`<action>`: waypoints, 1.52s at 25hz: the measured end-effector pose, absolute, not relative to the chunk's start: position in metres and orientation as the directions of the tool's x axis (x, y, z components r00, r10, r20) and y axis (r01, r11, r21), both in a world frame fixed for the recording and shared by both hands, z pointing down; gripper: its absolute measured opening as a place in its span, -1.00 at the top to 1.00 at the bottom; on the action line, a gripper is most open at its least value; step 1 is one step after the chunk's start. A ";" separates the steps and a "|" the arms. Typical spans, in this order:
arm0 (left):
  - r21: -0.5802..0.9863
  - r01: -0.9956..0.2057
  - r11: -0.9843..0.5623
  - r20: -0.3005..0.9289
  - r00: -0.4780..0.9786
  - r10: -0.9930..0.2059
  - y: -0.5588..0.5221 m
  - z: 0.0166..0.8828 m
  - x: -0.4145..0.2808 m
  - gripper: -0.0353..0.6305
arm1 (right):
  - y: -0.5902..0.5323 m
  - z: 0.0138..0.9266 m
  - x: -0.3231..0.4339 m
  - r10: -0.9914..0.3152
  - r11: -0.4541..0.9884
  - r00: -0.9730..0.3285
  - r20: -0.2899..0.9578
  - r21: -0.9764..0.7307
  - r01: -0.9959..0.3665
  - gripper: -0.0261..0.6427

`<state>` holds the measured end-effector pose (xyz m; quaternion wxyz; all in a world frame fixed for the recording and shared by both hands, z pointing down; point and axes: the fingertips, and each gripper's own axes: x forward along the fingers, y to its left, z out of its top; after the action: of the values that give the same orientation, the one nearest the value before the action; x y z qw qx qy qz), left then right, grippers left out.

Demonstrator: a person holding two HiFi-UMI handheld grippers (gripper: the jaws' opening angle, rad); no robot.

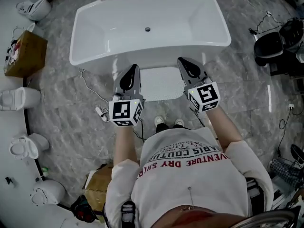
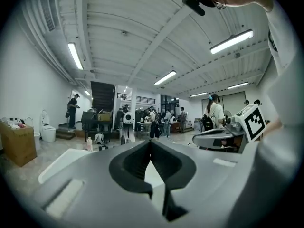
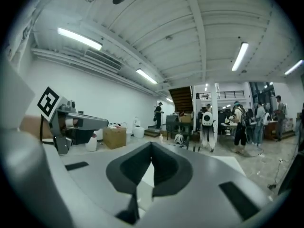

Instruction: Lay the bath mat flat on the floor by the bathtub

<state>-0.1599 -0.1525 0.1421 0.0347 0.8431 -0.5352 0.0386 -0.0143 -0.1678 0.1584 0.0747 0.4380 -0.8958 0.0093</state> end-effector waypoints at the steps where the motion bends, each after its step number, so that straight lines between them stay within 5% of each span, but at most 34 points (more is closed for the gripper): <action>1: 0.007 -0.905 -0.426 0.087 0.425 -0.901 -0.150 0.129 -0.159 0.86 | -0.164 0.147 -0.014 -0.780 0.622 -0.612 0.126 0.061 -0.780 0.89; 10: -0.031 -0.911 -0.411 -0.022 0.412 -0.911 -0.124 0.064 -0.150 0.86 | -0.141 0.088 0.005 -0.784 0.617 -0.621 0.002 0.120 -0.778 0.90; 38: -0.023 -0.886 -0.464 0.119 0.458 -0.881 -0.111 0.105 -0.148 0.86 | -0.126 0.108 0.012 -0.787 0.616 -0.614 0.054 0.102 -0.781 0.90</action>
<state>-0.1482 -0.1109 0.1054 0.0211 0.8536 -0.5173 0.0568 0.0116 -0.1264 0.1082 0.0464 0.4367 -0.8977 -0.0341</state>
